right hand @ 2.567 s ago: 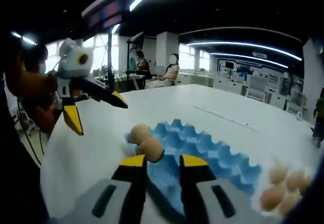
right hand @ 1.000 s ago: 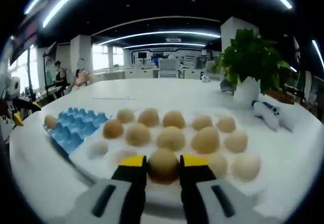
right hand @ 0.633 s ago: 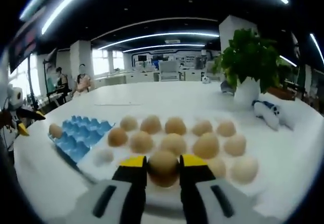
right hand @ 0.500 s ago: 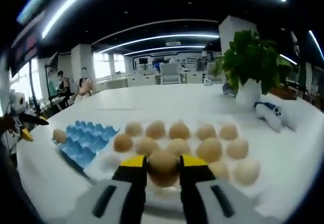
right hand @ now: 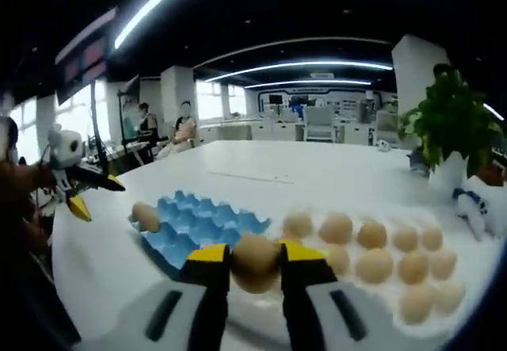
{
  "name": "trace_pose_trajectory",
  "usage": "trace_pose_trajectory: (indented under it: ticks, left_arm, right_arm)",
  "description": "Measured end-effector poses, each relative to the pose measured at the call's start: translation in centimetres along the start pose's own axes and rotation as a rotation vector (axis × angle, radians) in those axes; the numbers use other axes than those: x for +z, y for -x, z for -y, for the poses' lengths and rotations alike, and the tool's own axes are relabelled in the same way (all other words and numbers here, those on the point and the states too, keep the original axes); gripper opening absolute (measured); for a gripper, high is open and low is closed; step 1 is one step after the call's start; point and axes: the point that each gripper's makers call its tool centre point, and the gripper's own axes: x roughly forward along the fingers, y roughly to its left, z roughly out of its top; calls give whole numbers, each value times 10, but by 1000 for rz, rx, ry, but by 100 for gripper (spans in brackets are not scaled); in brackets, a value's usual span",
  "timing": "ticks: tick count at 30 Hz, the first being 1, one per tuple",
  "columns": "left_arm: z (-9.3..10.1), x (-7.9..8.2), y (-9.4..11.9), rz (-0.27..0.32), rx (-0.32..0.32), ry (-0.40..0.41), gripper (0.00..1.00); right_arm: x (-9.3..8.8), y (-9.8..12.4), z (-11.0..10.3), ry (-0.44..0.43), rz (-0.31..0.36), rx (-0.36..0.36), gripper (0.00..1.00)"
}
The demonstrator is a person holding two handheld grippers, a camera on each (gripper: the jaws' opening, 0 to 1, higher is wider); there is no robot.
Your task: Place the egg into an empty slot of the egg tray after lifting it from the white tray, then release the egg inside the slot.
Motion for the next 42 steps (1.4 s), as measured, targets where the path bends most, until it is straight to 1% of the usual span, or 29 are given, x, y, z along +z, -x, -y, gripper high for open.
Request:
trace_pose_trajectory:
  ticks: [1,3,5,9,12,21,34,42]
  left_arm:
    - [0,0,0,0,2,1,81]
    - [-1,0,1,2,4,4,81]
    - [-2,0,2,2,5,4,81]
    - [-3,-1,2,-1,7,6,81]
    - [-3,-1,1,-1,7,6,81]
    - [-1,-1,0,-2,2,4,81]
    - [1,1,2,3,1,0,81]
    - [0,1,1,-1,-3,-2,81]
  right_arm:
    - [1,-3,-3,4,3,4,25]
    - [2,-9,-14,14,0,42,25]
    - [3,-14,-20,25,-2,62,25]
    - [6,-21,-32,19,-3,109,25]
    - [6,-25,-38,35,-8,128,25]
    - [4,-31,-53,42,-21,169,25]
    - [4,-49,-87,69,-33,259,25]
    - [3,-59,-99,80,-44,293,25]
